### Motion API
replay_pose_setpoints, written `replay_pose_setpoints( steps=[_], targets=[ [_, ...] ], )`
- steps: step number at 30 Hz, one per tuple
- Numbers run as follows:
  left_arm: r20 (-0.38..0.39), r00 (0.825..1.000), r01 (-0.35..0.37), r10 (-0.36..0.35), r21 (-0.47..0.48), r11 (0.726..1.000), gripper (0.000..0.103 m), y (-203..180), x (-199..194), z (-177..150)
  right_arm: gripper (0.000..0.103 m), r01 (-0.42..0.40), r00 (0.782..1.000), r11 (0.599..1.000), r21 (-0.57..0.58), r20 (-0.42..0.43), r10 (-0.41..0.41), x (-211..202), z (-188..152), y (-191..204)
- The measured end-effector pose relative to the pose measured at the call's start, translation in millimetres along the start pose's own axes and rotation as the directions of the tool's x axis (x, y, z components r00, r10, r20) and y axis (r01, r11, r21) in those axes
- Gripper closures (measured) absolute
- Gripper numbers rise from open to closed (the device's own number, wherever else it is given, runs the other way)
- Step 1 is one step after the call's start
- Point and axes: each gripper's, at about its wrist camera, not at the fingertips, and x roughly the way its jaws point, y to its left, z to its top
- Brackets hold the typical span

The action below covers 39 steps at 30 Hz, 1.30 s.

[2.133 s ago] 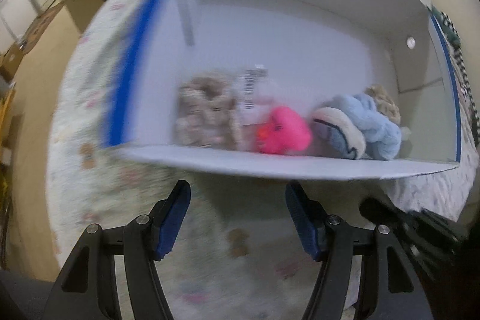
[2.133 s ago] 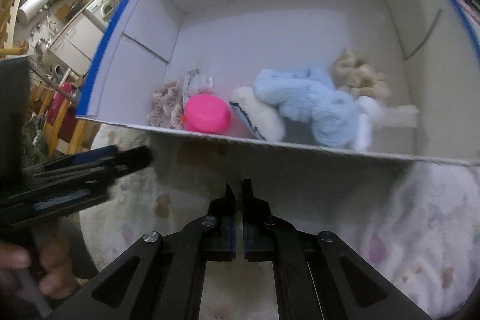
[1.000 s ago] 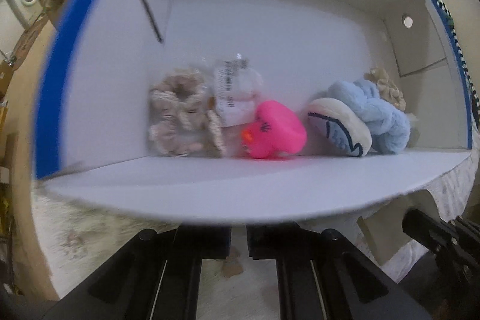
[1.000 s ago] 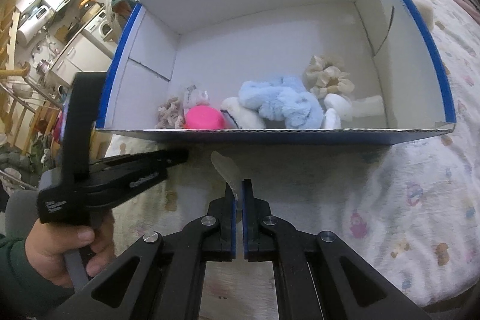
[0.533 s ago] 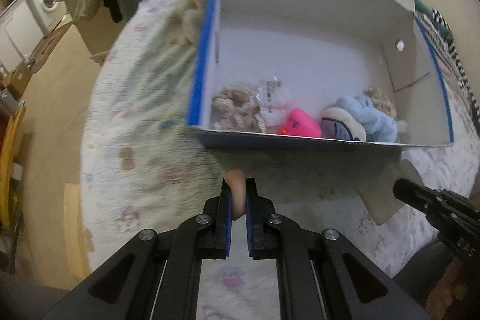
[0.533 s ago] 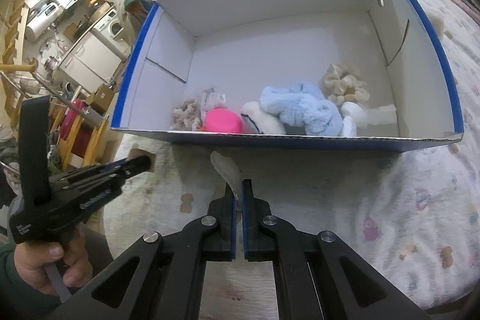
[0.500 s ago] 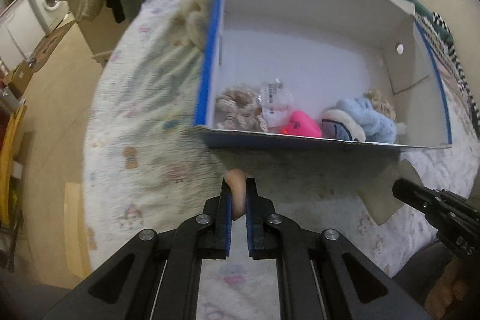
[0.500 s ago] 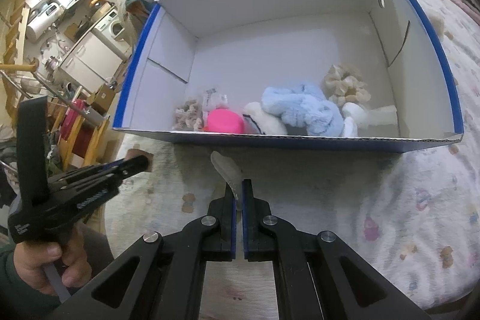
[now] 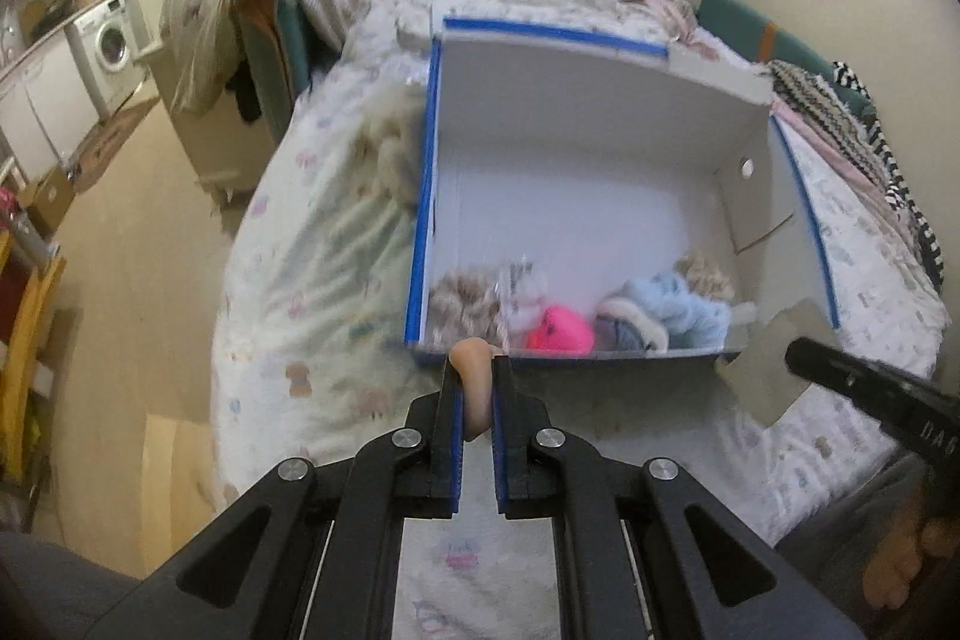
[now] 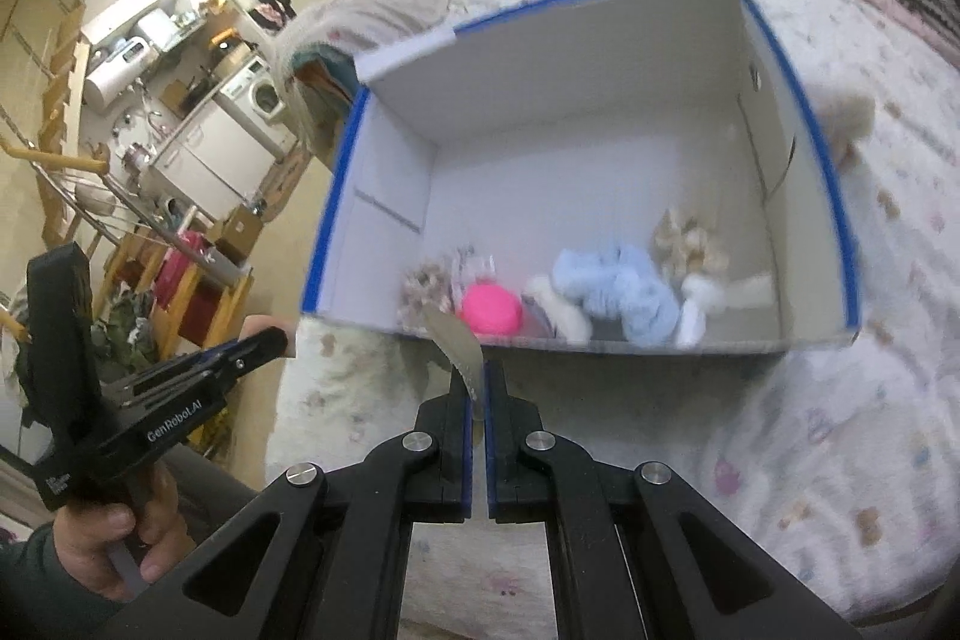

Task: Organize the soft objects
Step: 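Carry the orange sponge and tan piece into the box with both grippers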

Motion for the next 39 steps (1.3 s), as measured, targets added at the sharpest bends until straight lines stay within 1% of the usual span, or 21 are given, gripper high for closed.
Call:
replay_pose_setpoints(
  steps=[4, 7, 10, 13, 18, 24, 30, 33, 36, 39],
  targets=[
    [0.033, 0.999, 0.025, -0.026, 0.015, 1.0, 0.096, -3.9, -6.1, 17.1, 0.098, -0.008, 0.998, 1.0, -0.006, 0.063, 0.009, -20.3, 19.3, -1.1],
    [0.039, 0.998, 0.05, -0.051, 0.025, 0.998, 0.096, -7.9, -4.7, 30.4, 0.098, -0.01, 0.994, 1.0, -0.011, 0.105, 0.011, -31.1, 33.2, -3.3],
    [0.04, 0.996, 0.078, -0.079, 0.03, 0.997, 0.096, -12.4, -0.8, 43.8, 0.098, -0.009, 0.991, 1.0, -0.009, 0.131, 0.01, -35.9, 46.4, -6.2],
    [0.036, 0.995, 0.095, -0.096, 0.036, 0.995, 0.096, -18.5, 7.7, 56.1, 0.098, -0.003, 0.99, 1.0, -0.009, 0.14, 0.004, -33.5, 56.3, -10.3],
    [0.016, 0.996, 0.092, -0.093, 0.054, 0.994, 0.096, -25.6, 27.8, 67.2, 0.098, 0.01, 0.991, 1.0, 0.0, 0.132, -0.01, -15.4, 64.1, -19.8],
    [-0.017, 0.996, 0.091, -0.09, 0.066, 0.994, 0.096, -29.7, 57.1, 74.2, 0.098, 0.028, 0.995, 0.999, 0.042, 0.093, -0.032, 11.1, 62.7, -36.8],
    [-0.046, 0.995, 0.088, -0.085, 0.065, 0.994, 0.096, -29.5, 85.5, 69.6, 0.098, 0.056, 0.997, 0.997, 0.048, 0.058, -0.058, 29.2, 61.6, -43.2],
    [-0.068, 0.993, 0.098, -0.094, 0.059, 0.993, 0.096, -31.1, 98.7, 66.9, 0.098, 0.065, 0.997, 0.996, 0.06, 0.032, -0.067, 39.2, 59.9, -46.7],
    [-0.078, 0.994, 0.084, -0.079, 0.069, 0.994, 0.095, -33.6, 107.8, 63.1, 0.098, 0.078, 0.997, 0.996, 0.044, 0.01, -0.078, 46.7, 58.5, -46.2],
    [-0.104, 0.99, 0.102, -0.096, 0.058, 0.993, 0.095, -34.8, 115.0, 59.6, 0.098, 0.089, 0.996, 0.996, 0.026, -0.007, -0.089, 53.5, 58.5, -44.3]
  ],
)
